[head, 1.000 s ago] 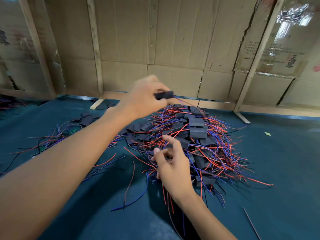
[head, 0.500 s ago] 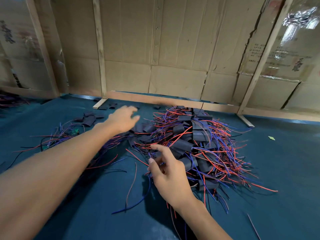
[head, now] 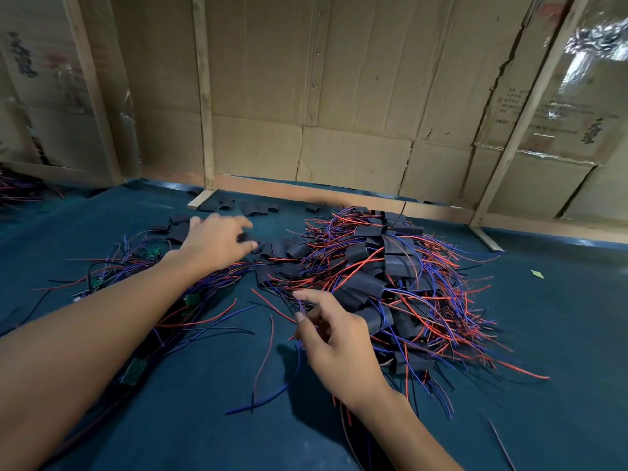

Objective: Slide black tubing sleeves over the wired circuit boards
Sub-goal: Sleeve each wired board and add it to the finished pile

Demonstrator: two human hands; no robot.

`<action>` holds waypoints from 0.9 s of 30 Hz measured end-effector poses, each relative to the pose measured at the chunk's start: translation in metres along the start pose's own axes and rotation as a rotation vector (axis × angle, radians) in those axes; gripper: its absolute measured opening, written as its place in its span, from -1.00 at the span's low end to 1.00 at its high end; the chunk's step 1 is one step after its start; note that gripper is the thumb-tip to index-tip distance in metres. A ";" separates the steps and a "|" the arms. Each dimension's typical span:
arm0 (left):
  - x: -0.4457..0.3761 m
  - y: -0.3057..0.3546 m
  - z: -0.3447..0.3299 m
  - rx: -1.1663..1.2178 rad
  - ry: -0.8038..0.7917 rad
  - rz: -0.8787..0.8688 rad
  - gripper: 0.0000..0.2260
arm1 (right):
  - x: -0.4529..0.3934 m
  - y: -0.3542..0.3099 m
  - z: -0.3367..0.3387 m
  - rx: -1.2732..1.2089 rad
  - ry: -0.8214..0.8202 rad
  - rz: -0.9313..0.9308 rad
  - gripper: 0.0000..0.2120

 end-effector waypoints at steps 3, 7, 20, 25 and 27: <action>0.025 0.008 0.039 0.374 0.167 -0.023 -0.60 | -0.001 -0.001 0.003 -0.097 0.080 -0.022 -0.78; 0.084 0.058 0.046 0.907 -0.139 -0.174 -0.72 | -0.004 -0.004 0.008 -0.232 0.137 -0.069 -0.51; 0.134 0.049 0.027 0.702 -0.097 -0.099 -0.69 | -0.003 -0.004 0.023 -0.197 0.190 -0.107 -0.68; 0.109 -0.020 0.020 0.005 -0.103 0.040 -0.82 | -0.004 -0.002 0.027 -0.152 0.235 -0.102 -0.61; 0.107 -0.026 0.000 -0.175 -0.258 0.043 -0.78 | -0.004 -0.003 0.026 -0.121 0.226 -0.082 -0.61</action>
Point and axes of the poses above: each hand's wrist, its own x-axis away from the middle knuckle, its own z-axis out of the back of the hand, y = z × x, the point moved 8 cm from there along -x, towards the middle knuckle, and after that the axes turned 12 degrees about -x, right-handed, at the moved point
